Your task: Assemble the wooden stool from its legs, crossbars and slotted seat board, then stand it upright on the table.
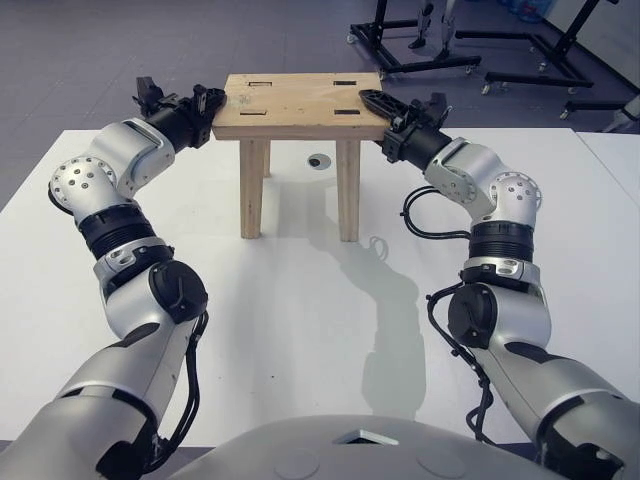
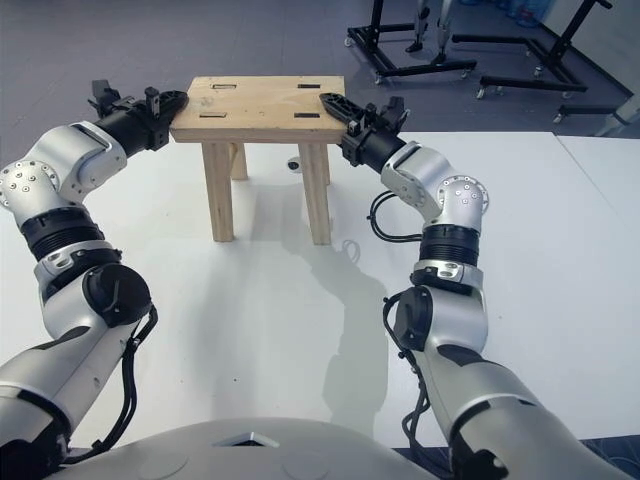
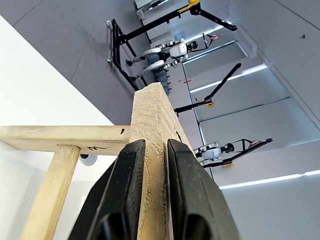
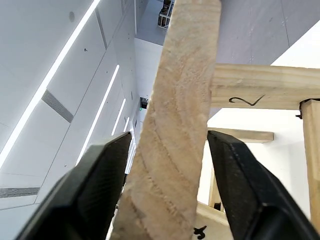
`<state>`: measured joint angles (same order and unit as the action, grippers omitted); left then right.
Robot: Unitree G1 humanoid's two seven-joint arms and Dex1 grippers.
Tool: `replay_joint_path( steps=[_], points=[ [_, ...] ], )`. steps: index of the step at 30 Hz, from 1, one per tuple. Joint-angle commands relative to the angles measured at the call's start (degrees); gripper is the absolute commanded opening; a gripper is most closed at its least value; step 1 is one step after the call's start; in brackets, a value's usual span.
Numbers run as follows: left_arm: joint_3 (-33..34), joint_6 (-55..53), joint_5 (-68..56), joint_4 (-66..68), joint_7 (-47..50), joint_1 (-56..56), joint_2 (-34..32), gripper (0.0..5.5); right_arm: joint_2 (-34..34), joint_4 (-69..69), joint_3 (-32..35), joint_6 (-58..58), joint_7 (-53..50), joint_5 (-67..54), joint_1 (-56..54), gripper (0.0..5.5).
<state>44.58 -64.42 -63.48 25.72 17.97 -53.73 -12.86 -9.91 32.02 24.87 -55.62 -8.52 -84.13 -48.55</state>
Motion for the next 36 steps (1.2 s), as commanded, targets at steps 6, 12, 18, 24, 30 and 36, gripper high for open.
replay_joint_path(
  steps=[6, 12, 18, 24, 30, 36],
  points=[
    [-0.67, -0.88, -2.6, 2.91, 0.86, 2.12, 0.42, 2.34, 1.16, 1.03, 3.9, -2.87, -0.01, -1.46, -6.28, 4.54],
    [0.02, 1.56, -3.04, 5.76, 0.9, 1.01, -2.61, 3.34, -1.03, 0.84, 5.87, -4.15, 0.09, -0.24, -6.38, 5.4],
    [0.45, 3.63, -2.2, 9.0, -0.42, -0.12, -6.47, 4.34, -3.88, 0.47, 7.57, -5.51, 1.41, 1.5, -1.34, 5.4],
    [-6.44, 15.6, 13.01, 3.59, -10.16, 9.31, -22.58, 4.95, -21.21, -6.0, 7.11, 1.34, 9.92, 14.58, 5.79, 5.4],
    [-23.6, 45.53, 48.25, -23.73, -14.65, 30.79, -32.92, 4.95, -20.72, -13.65, -18.11, 41.14, 4.56, 62.3, 1.88, 5.4],
    [-22.29, 49.23, 49.42, -21.54, -19.08, 30.59, -30.33, 4.95, -17.31, -11.76, -17.91, 46.81, 4.77, 69.46, 1.76, 5.4]
  ],
)
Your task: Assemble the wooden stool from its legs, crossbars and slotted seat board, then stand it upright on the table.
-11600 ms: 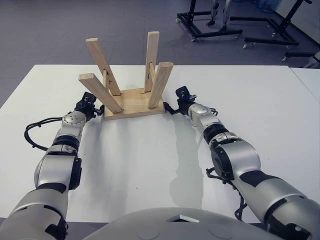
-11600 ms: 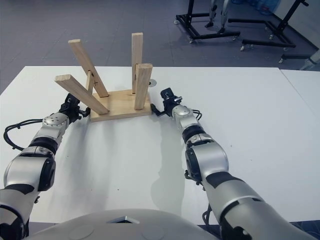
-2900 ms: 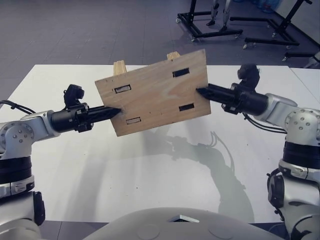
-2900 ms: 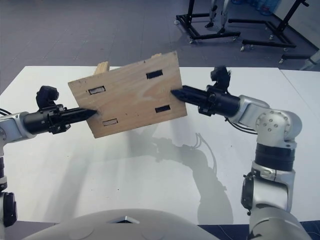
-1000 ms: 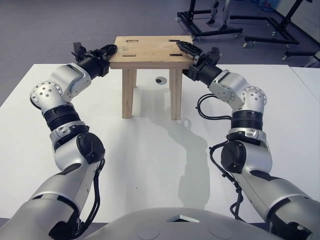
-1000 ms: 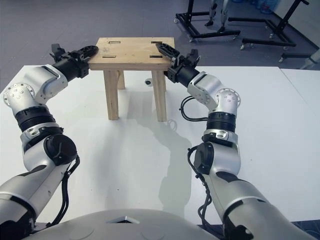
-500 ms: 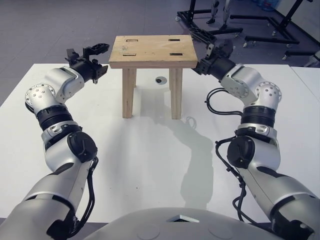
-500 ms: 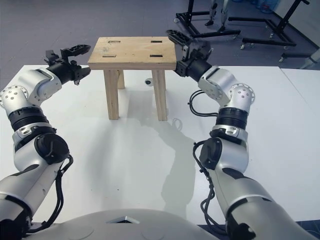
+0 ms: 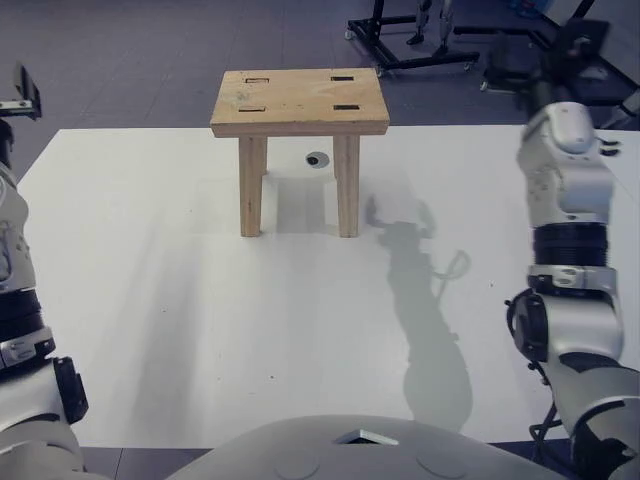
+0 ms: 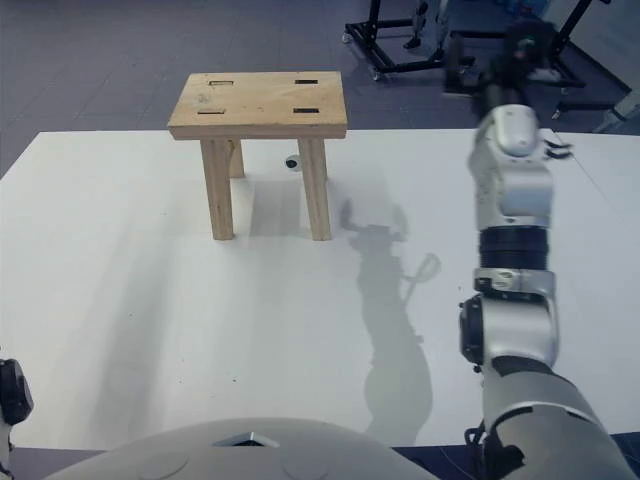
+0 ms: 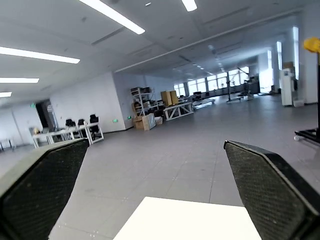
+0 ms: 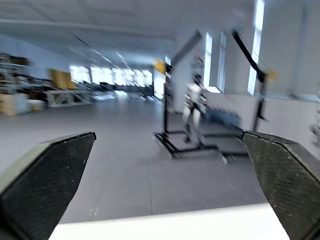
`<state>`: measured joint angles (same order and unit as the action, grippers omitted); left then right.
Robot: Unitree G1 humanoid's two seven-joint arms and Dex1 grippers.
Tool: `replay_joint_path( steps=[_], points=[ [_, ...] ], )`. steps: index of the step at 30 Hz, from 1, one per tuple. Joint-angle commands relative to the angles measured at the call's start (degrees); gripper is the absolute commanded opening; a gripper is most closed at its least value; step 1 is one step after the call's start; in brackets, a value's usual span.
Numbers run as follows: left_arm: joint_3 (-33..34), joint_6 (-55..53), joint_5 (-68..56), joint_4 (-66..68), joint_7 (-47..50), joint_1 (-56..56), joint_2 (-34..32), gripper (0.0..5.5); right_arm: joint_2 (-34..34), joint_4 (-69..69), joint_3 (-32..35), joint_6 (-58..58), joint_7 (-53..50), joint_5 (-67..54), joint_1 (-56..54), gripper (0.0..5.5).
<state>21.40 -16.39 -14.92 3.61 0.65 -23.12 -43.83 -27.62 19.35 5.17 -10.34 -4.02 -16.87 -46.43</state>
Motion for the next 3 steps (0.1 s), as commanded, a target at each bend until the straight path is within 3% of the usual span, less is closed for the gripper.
replay_joint_path(
  steps=[1, 3],
  points=[
    [1.02, 1.32, 1.04, 0.69, -2.14, -0.12, 0.8, 4.95, 0.54, 1.34, 2.29, 1.82, 0.56, 2.57, -0.41, 5.4],
    [1.1, 1.51, 1.31, 0.86, -2.77, -0.32, 1.26, 4.95, 0.95, 1.81, 3.14, 1.97, 0.97, 3.12, -0.49, 5.4]
  ],
)
